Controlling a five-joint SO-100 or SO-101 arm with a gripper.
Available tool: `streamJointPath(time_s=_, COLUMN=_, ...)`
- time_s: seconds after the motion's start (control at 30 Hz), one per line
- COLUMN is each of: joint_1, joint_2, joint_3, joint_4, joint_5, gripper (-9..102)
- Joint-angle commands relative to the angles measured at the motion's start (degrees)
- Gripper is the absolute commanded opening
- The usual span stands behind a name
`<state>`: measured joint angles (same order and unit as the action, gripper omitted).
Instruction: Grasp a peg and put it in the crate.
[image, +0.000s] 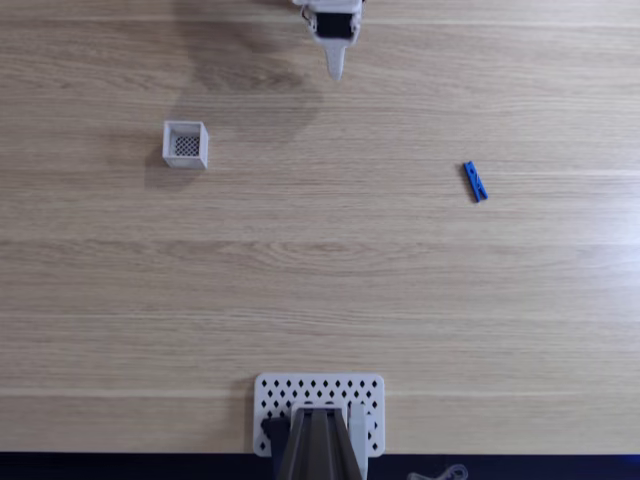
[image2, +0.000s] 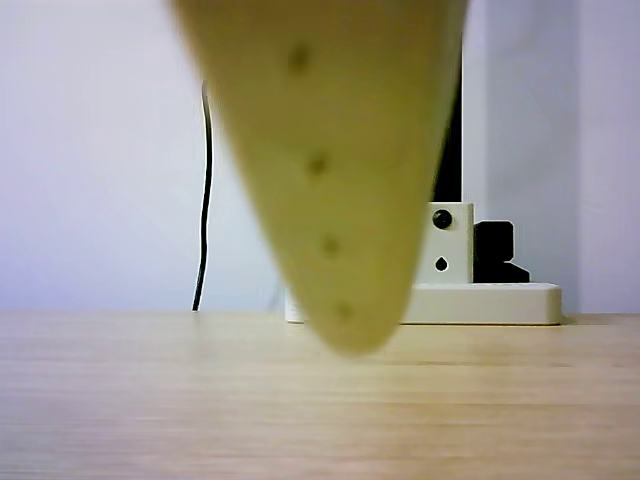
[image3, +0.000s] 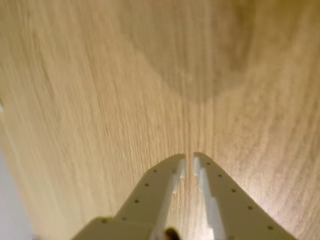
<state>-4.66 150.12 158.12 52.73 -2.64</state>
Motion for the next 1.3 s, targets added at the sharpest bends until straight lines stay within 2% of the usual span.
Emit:
streamJointPath(time_s=0.0, joint_1=-0.62, joint_2=-10.99, joint_3=-17.23, joint_4=-0.62, joint_5=-20.3, gripper=0)
streamJointPath(time_s=0.3, joint_1=-2.46, joint_2=-23.29, joint_3=-30.5, joint_4=-0.62, joint_5=-72.33, gripper=-1)
streamJointPath(time_s=0.43, joint_1=-6.24, joint_2=-25.31, joint_3=-31.11, joint_4=-0.62, joint_5=-88.86, gripper=-1)
streamJointPath(time_s=0.53, joint_1=-9.67, joint_2=-26.02, joint_3=-30.76, joint_4=-0.35, joint_5=-96.59, gripper=-1)
streamJointPath(time_s=0.67, joint_1=-15.21, joint_2=-25.75, joint_3=-30.85, joint_4=-1.32, joint_5=-100.11, gripper=-1)
streamJointPath(time_s=0.83, joint_1=-22.68, joint_2=-26.19, joint_3=-29.71, joint_4=-8.0, joint_5=-99.93, gripper=0)
streamJointPath(time_s=1.03, joint_1=-28.04, joint_2=-32.17, joint_3=-24.35, joint_4=-21.88, joint_5=-95.1, gripper=0)
streamJointPath(time_s=1.27, joint_1=-28.48, joint_2=-44.74, joint_3=-25.22, joint_4=-37.97, joint_5=-87.1, gripper=0)
